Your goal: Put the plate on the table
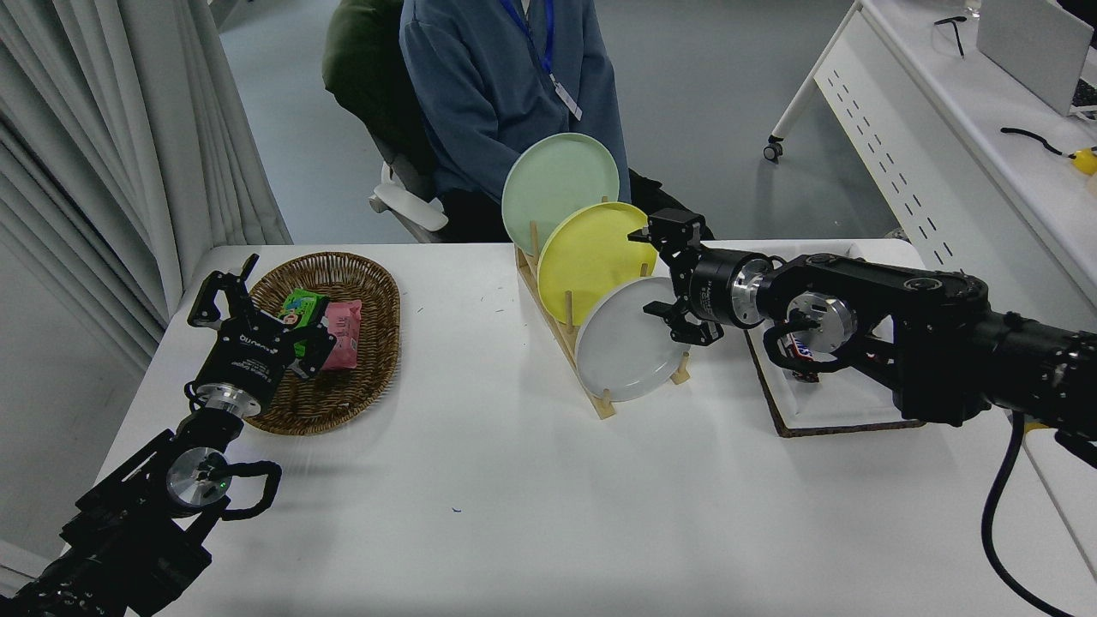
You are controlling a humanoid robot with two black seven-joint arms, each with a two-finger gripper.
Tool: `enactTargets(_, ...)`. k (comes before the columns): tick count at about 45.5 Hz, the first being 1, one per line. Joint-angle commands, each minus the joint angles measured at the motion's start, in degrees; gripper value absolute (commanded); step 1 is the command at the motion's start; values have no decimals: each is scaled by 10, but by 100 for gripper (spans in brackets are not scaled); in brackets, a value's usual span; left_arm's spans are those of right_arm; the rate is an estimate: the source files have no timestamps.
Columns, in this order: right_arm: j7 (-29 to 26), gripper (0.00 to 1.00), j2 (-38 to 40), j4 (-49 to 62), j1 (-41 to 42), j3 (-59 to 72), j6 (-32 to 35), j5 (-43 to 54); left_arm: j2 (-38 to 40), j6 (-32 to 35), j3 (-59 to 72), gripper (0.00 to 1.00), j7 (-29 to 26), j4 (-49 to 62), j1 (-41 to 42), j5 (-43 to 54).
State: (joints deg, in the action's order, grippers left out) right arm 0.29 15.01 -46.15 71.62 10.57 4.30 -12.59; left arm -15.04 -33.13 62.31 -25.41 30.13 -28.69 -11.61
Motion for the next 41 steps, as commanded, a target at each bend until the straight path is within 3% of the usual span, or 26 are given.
enactTargets(1,0,89,-5,5,-5,-1,-1,-21,0,0,0,100,0,0,0,0)
enactTargets(6,0,79,-4,2,-4,-1,-1,-31,0,0,0,100,0,0,-1,0)
enactTargets(8,-1,64,-3,-1,-4,-2,-1,-32,-1,0,0,100,0,0,0,-1)
enactTargets(10,-1,56,-3,-2,-4,-5,0,-33,0,0,0,100,0,-1,0,-1)
enactTargets(41,-11,55,-5,2,-10,-24,-32,-48,0,0,0,100,0,-1,0,0)
